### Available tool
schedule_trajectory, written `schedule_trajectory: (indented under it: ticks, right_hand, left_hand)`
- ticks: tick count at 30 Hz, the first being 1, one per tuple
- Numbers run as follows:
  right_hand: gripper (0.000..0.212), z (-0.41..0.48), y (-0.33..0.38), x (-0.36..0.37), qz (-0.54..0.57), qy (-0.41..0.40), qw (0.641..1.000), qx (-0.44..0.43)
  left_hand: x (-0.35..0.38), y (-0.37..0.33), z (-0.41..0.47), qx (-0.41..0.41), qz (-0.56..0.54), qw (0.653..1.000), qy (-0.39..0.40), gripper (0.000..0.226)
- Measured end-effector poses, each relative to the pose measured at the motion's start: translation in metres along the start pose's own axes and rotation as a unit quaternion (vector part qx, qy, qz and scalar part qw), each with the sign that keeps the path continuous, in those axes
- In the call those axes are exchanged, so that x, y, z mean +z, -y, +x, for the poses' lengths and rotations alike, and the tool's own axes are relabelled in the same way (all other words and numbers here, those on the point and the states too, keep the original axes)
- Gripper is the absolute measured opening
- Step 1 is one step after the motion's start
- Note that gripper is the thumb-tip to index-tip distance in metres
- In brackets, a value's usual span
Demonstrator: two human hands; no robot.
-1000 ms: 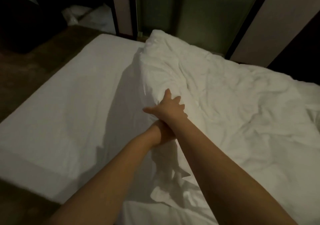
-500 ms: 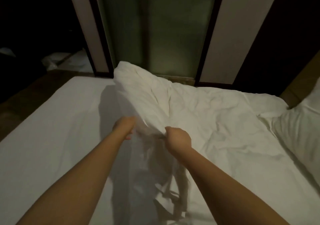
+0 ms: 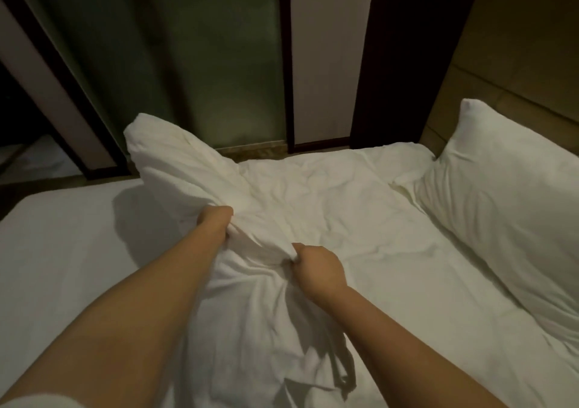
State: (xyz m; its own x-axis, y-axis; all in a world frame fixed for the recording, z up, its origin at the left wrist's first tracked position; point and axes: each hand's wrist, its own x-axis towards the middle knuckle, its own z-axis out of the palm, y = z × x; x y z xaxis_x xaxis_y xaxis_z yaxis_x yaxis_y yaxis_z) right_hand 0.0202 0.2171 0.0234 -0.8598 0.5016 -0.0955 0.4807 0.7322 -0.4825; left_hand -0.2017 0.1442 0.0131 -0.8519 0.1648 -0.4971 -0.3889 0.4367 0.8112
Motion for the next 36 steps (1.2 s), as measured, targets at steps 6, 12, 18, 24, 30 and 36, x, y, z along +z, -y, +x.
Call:
schedule_trajectory:
  ticks: [6, 12, 18, 24, 30, 36]
  right_hand:
    - [0.019, -0.027, -0.107, -0.075, 0.167, -0.062, 0.979, 0.1]
    - [0.009, -0.092, -0.249, -0.113, 0.349, -0.122, 0.892, 0.262]
    - [0.03, -0.143, -0.346, -0.05, 0.361, -0.105, 0.827, 0.419]
    - [0.037, -0.138, -0.357, -0.045, 0.363, -0.102, 0.821, 0.43]
    - [0.042, -0.138, -0.325, -0.036, 0.321, -0.087, 0.841, 0.426]
    - [0.06, -0.15, -0.261, -0.021, 0.146, -0.192, 0.852, 0.465]
  left_hand:
    - [0.145, -0.064, -0.069, 0.152, 0.011, 0.988, 0.033, 0.052]
    - [0.326, -0.062, -0.165, 0.258, 0.133, 0.936, 0.198, 0.048]
    - [0.408, 0.034, -0.211, 0.281, 0.339, 0.827, 0.35, 0.038]
    - [0.382, 0.034, -0.204, 0.415, 0.464, 0.719, 0.311, 0.051]
    - [0.317, 0.06, -0.199, 0.434, 0.537, 0.685, 0.231, 0.048]
    - [0.252, 0.107, -0.232, 0.412, 0.567, 0.681, 0.214, 0.054]
